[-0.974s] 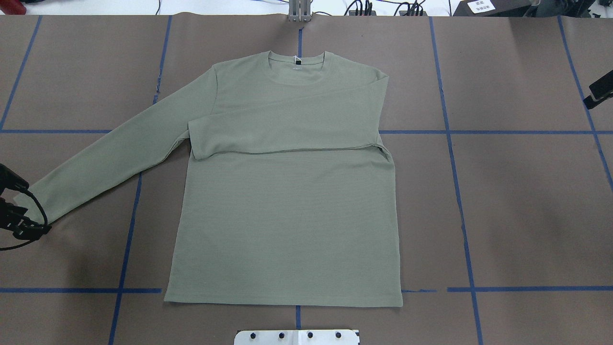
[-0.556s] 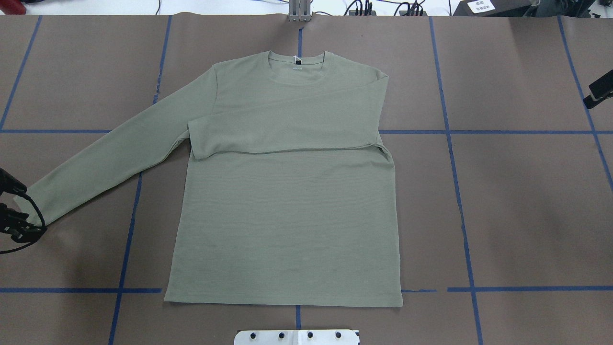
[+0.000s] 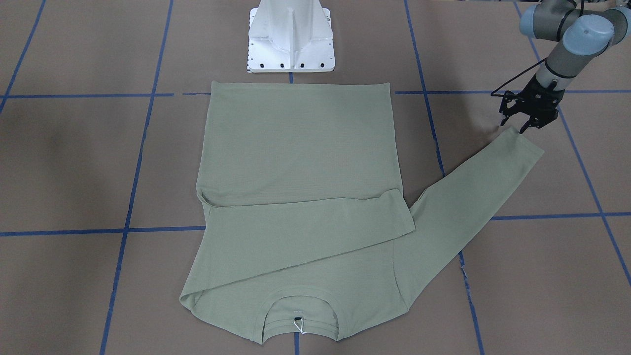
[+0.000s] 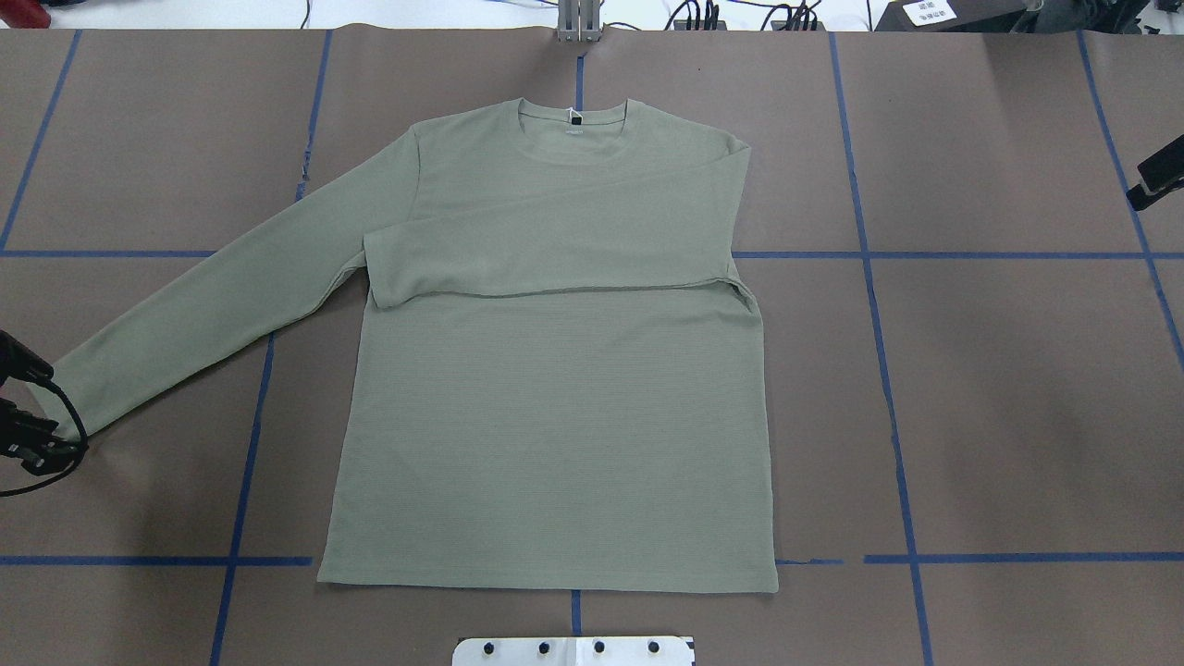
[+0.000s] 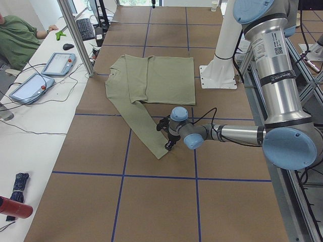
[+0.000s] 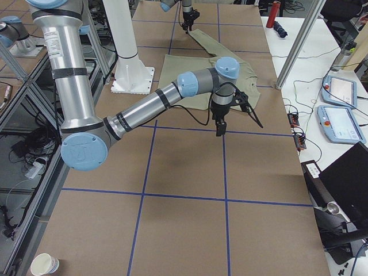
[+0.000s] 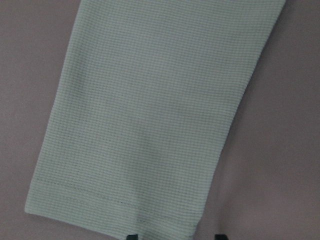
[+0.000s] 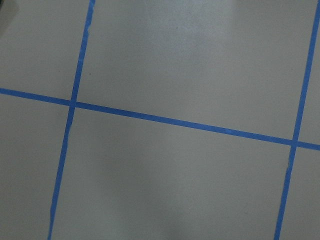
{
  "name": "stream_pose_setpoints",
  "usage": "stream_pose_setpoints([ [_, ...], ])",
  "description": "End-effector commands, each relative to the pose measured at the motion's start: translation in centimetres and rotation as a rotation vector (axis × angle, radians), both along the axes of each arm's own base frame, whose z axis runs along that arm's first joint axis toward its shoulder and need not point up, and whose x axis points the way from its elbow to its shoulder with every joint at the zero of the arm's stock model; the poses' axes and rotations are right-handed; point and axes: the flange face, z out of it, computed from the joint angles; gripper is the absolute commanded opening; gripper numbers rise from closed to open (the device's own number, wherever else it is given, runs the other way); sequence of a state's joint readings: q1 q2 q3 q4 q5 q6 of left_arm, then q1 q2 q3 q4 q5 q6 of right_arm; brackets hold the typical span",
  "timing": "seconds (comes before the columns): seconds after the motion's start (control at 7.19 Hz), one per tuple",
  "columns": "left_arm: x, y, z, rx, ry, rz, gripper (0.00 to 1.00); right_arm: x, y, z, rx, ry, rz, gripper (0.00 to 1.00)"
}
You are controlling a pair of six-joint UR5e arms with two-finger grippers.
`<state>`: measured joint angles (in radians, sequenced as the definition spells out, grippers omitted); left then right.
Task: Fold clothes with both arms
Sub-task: 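Lower the left gripper to the cuff of the other sleeve and grasp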
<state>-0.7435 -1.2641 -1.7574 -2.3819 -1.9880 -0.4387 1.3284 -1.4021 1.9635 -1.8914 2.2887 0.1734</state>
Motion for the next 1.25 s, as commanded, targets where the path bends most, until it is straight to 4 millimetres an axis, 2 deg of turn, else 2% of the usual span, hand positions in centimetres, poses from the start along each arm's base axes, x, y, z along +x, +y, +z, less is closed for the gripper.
stream_pose_setpoints([
  [0.0,0.0,0.0,0.1,-0.001,-0.002,0.001,0.28,0.0,0.0,0.0,-0.001,0.000,0.001,1.00],
  [0.14,0.0,0.0,0.1,-0.001,-0.002,0.001,0.19,0.0,0.0,0.1,-0.003,0.000,0.001,1.00],
  [0.28,0.0,0.1,0.1,-0.003,-0.003,0.001,0.03,0.0,0.0,0.1,-0.001,0.000,0.000,1.00],
  [0.42,0.0,0.0,-0.2,0.002,0.002,0.000,0.00,0.0,0.0,0.1,-0.003,-0.001,0.001,1.00],
  [0.56,-0.4,-0.3,-1.4,0.017,0.020,-0.010,0.00,0.0,0.0,0.1,-0.004,-0.001,0.001,1.00],
  [0.7,-0.6,-0.5,-4.4,0.048,0.059,-0.016,0.00,0.1,-0.1,0.6,-0.001,0.011,-0.006,1.00],
  [0.83,-2.5,-2.9,-6.1,0.067,0.076,-0.089,0.00,0.3,0.3,1.6,-0.008,0.035,-0.008,1.00],
  [0.97,-3.3,-7.4,-9.1,0.088,0.095,-0.168,0.00,1.8,0.6,2.8,0.025,0.067,-0.037,1.00],
  [1.11,-2.4,-12.9,-15.1,0.080,0.085,-0.221,0.00,3.3,1.1,4.1,0.035,0.079,-0.056,1.00],
])
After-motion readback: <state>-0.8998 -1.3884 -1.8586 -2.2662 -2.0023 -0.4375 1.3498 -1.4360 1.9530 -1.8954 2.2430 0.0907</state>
